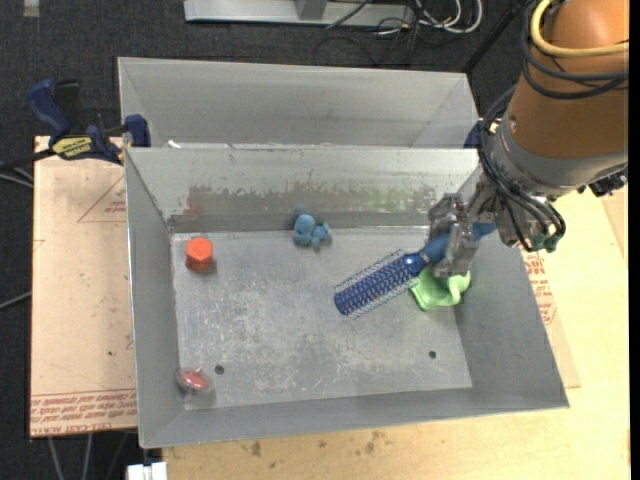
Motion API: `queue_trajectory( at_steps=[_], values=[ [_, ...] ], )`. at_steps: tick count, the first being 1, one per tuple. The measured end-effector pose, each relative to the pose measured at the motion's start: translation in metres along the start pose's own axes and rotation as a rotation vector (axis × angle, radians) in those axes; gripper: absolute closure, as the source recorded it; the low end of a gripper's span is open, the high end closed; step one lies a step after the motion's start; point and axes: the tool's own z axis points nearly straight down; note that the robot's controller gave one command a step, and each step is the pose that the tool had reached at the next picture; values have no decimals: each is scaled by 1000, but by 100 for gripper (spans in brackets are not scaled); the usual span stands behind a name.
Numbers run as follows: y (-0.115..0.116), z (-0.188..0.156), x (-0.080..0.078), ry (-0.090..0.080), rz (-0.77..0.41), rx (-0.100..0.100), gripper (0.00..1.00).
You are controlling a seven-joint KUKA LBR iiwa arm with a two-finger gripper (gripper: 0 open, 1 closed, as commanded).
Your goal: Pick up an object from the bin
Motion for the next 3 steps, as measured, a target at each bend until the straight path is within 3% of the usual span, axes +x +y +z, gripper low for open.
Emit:
queue_trajectory(
  at_steps=[3],
  values=[
    [0, 0, 0, 0, -1, 0, 100]
  ],
)
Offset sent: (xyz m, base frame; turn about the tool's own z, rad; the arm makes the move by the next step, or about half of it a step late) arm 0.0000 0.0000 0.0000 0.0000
